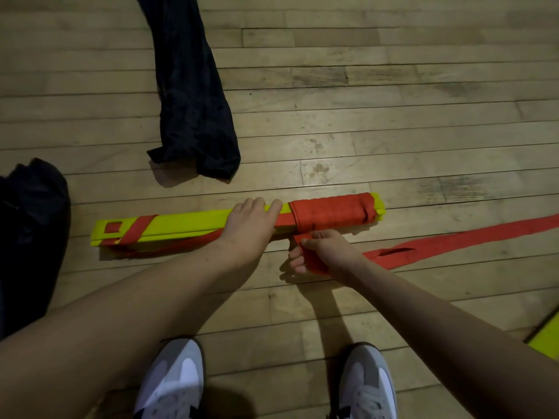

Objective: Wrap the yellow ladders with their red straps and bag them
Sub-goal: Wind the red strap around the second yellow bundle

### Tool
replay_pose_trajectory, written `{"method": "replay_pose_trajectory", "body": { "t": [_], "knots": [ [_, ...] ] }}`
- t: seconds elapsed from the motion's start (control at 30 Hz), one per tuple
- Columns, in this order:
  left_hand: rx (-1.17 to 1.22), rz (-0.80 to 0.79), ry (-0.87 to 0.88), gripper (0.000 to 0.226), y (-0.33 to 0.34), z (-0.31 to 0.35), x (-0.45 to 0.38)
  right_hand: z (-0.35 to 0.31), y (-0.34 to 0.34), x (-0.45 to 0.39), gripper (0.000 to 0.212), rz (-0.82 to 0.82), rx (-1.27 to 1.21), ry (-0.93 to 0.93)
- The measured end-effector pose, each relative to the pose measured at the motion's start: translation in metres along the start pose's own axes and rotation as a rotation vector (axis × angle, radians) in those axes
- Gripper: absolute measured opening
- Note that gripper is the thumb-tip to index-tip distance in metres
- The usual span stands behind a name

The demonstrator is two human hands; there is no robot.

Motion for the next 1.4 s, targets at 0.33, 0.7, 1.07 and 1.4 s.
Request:
{"method": "replay_pose_trajectory", "body": {
  "t": [0.33, 0.7, 1.07, 1.4],
  "knots": [
    [-0.105, -0.027, -0.064, 0.055, -0.001, -0.015, -0.037, -0.018, 0.008, -0.001, 0.025, 0.016, -0.009, -0.057],
    [-0.264, 0.041, 0.131, 0.057, -0.002, -0.018, -0.034, -0.033, 0.018, -0.012, 0.024, 0.013, 0.083, -0.094],
    [0.003, -0.036, -0.065, 0.046, -0.015, -0.012, -0.022, -0.021, 0.016, -0.014, 0.023, 0.028, -0.039, -0.011],
    [0.128, -0.122, -0.026, 0.053, -0.020, -0.022, -0.018, -0.018, 0.016, -0.009, 0.025, 0.065, 0.063, -0.071]
  ]
}}
Point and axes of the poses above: each hand's wrist, its own x-axis away from the middle knuckle, its own y-axis out of the palm, z = x × y, the point moved 1 cm from there along -x, towards the middle knuckle, and after that the axes turned 14 degrees about z, right-handed, at the moved point
